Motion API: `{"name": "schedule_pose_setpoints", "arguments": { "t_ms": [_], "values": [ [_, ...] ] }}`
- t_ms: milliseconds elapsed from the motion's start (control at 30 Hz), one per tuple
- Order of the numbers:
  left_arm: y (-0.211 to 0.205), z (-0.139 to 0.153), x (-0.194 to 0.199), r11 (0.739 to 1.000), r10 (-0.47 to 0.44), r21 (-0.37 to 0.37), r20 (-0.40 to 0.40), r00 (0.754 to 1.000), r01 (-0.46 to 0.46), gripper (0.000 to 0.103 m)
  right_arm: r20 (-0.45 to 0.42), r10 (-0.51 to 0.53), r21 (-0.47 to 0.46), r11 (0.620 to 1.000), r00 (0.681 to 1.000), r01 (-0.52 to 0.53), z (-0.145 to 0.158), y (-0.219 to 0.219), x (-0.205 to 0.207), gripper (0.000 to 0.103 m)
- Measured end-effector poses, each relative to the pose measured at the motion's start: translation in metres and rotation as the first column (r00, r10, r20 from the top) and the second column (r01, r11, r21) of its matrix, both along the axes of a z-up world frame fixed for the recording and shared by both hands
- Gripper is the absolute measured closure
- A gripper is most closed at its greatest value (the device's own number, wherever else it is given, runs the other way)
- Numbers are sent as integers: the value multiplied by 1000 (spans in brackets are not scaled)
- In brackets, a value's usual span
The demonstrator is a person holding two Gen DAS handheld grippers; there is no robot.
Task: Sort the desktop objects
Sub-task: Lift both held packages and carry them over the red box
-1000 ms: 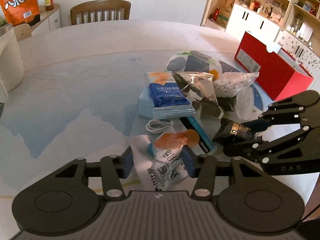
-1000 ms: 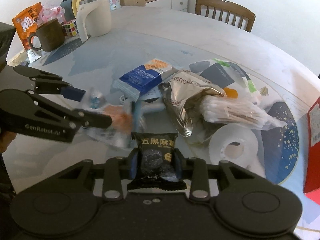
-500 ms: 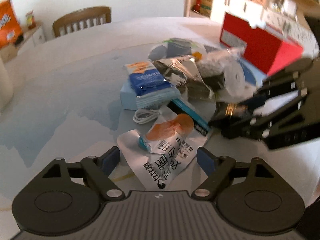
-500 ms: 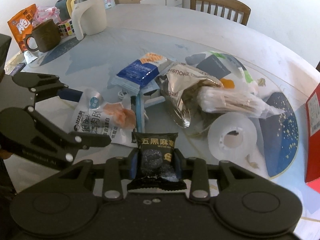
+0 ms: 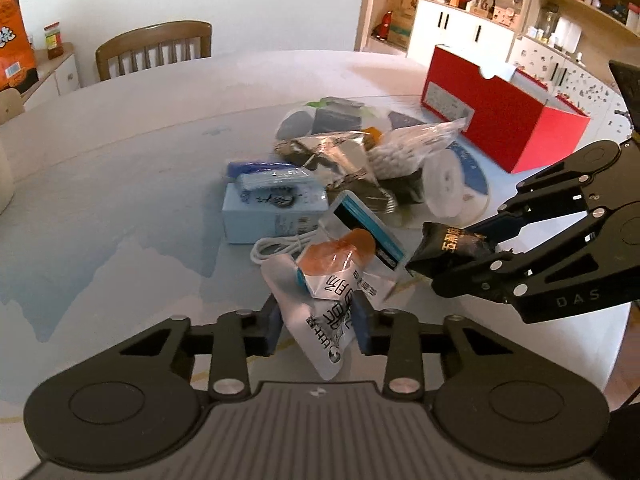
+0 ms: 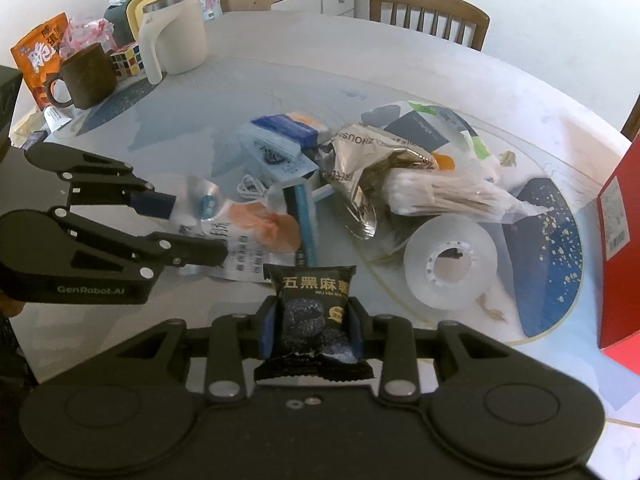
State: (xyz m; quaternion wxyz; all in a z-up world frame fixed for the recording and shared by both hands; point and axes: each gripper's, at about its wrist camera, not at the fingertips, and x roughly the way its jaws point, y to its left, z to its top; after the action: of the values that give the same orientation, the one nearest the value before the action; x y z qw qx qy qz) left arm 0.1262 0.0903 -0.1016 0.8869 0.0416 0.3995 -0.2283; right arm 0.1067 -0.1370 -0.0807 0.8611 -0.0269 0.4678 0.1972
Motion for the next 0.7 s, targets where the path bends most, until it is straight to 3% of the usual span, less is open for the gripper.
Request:
{"name": "schedule_pose_setpoints", "arguments": {
  "t_ms": [100,233,700],
  "values": [
    [1,1,-2,1000,-2,-9,2,1000,2,74,3,-10,-4,1000,1000,10,3,-1,-4,69],
    [-1,8,-8,999,-15,-49,12,1000,15,90,12,-31,0,1000,999,31,8,-7,-10,69],
    [-15,39,-26,997,8,-71,22,1000,-6,91,33,-52,40,998,998,50,33,-42,-27,70]
  ]
}}
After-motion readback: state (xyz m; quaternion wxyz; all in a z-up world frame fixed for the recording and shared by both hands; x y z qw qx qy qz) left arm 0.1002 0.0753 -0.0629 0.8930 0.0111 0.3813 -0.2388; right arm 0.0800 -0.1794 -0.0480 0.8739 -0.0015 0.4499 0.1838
